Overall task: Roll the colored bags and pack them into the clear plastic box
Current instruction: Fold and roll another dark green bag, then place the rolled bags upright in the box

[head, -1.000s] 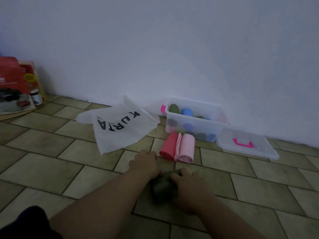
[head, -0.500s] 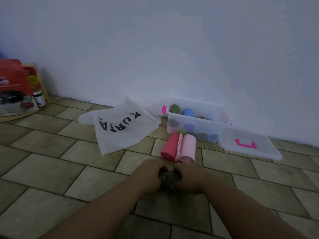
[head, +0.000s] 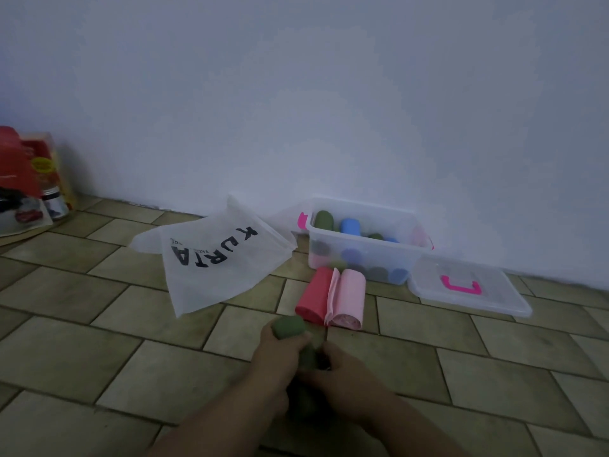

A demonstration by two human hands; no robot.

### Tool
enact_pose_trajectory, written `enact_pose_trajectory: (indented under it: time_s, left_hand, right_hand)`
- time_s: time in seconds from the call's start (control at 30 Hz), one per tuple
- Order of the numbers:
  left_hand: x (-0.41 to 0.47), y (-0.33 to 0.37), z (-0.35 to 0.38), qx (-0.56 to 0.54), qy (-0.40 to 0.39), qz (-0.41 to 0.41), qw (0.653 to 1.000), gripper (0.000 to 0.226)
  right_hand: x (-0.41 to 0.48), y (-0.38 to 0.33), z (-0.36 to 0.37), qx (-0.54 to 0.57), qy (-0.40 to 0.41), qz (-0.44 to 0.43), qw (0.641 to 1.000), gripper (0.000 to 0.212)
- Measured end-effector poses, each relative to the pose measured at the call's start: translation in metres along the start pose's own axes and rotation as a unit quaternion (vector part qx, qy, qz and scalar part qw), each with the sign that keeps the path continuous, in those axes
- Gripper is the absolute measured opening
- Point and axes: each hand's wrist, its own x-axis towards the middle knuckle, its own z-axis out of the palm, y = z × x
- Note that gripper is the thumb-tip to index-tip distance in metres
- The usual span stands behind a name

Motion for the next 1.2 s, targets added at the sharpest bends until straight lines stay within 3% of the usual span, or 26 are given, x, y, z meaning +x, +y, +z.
enact_pose_trajectory:
  time_s: [0.1, 0.23, 0.33, 0.47, 0.57, 0.67, 0.73, 0.77, 0.93, 1.2]
  left_hand:
    - [0.003, 0.001, 0.005, -0.072, -0.03, -0.022, 0.997, 0.041]
    - [0.01, 0.023, 0.033, -0.039, -0.069, 0.055, 0.995, 0.051]
    - [0.035, 0.066, 0.061, 0.097, -0.099, 0.181, 0.974, 0.067]
    - [0.099, 0.134, 0.094, 0.347, -0.029, 0.301, 0.888, 0.081]
    - [0.143, 0.155, 0.11, 0.562, 0.037, 0.262, 0.783, 0.091]
    - [0.17, 0.148, 0.119, 0.621, 0.028, 0.229, 0.75, 0.094]
    - [0.18, 0.14, 0.119, 0.624, 0.031, 0.244, 0.742, 0.095]
    - [0.183, 0.138, 0.117, 0.622, 0.027, 0.248, 0.742, 0.095]
    - [0.178, 0.142, 0.114, 0.631, -0.009, 0.247, 0.735, 0.094]
    - [0.173, 0.145, 0.115, 0.647, -0.006, 0.243, 0.723, 0.092]
  right_hand:
    - [0.001, 0.002, -0.009, 0.101, 0.009, 0.016, 0.995, 0.024]
    - [0.01, -0.006, -0.048, 0.187, 0.001, 0.023, 0.982, 0.028]
    - [0.023, -0.029, -0.099, 0.196, 0.008, -0.008, 0.981, 0.027]
    - [0.068, -0.065, -0.173, 0.203, 0.157, -0.065, 0.964, 0.021]
    - [0.116, -0.082, -0.224, 0.111, 0.292, -0.038, 0.949, 0.03]
    - [0.16, -0.081, -0.24, -0.152, 0.317, 0.075, 0.933, 0.042]
    - [0.181, -0.077, -0.232, -0.299, 0.244, 0.11, 0.916, 0.04]
    - [0.189, -0.077, -0.227, -0.316, 0.22, 0.119, 0.915, 0.037]
    - [0.212, -0.088, -0.207, -0.304, 0.171, 0.107, 0.931, 0.041]
    - [0.223, -0.083, -0.198, -0.392, 0.163, 0.126, 0.896, 0.042]
